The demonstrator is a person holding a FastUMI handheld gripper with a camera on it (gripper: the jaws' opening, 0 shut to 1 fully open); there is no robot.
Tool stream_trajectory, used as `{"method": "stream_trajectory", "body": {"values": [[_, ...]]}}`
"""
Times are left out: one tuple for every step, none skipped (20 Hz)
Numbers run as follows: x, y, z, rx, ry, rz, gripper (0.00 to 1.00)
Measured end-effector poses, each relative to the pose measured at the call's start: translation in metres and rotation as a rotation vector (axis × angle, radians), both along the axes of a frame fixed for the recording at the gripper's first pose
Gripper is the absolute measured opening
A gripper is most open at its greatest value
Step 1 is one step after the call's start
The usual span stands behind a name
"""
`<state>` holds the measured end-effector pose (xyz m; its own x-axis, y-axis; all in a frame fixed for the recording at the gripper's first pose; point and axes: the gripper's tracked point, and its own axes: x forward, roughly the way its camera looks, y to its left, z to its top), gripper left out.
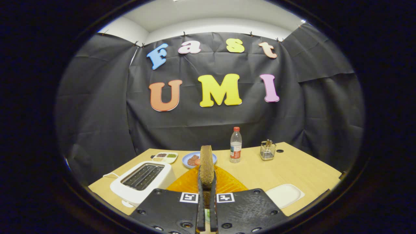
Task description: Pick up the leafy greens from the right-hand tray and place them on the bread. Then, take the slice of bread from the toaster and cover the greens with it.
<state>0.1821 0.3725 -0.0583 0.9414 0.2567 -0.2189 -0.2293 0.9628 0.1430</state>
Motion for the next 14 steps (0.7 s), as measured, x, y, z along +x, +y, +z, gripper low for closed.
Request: {"method": "stream_trajectory", "body": {"values": [[-0.002, 0.003, -0.007, -0.005, -0.005, 0.020, 0.06], [-0.004, 0.004, -0.016, -0.007, -0.003, 0.036, 0.05], [-0.004, 0.005, -0.023, -0.005, 0.004, 0.043, 0.06], [-0.006, 0.004, -0.027, 0.004, 0.009, 0.046, 0.06], [-0.008, 0.002, -0.030, 0.017, 0.010, 0.041, 0.06], [-0.009, -0.001, -0.035, 0.027, 0.013, 0.031, 0.06], [-0.009, -0.002, -0.041, 0.034, 0.018, 0.024, 0.06], [-0.009, -0.003, -0.049, 0.040, 0.026, 0.020, 0.06], [-0.008, -0.006, -0.056, 0.045, 0.035, 0.014, 0.06], [-0.009, -0.010, -0.063, 0.054, 0.050, 0.008, 0.06], [-0.009, -0.012, -0.068, 0.076, 0.064, 0.003, 0.06], [-0.009, -0.012, -0.072, 0.096, 0.077, 0.002, 0.06], [-0.007, -0.011, -0.077, 0.111, 0.092, 0.004, 0.06], [-0.006, -0.008, -0.081, 0.125, 0.104, 0.010, 0.06]]}}
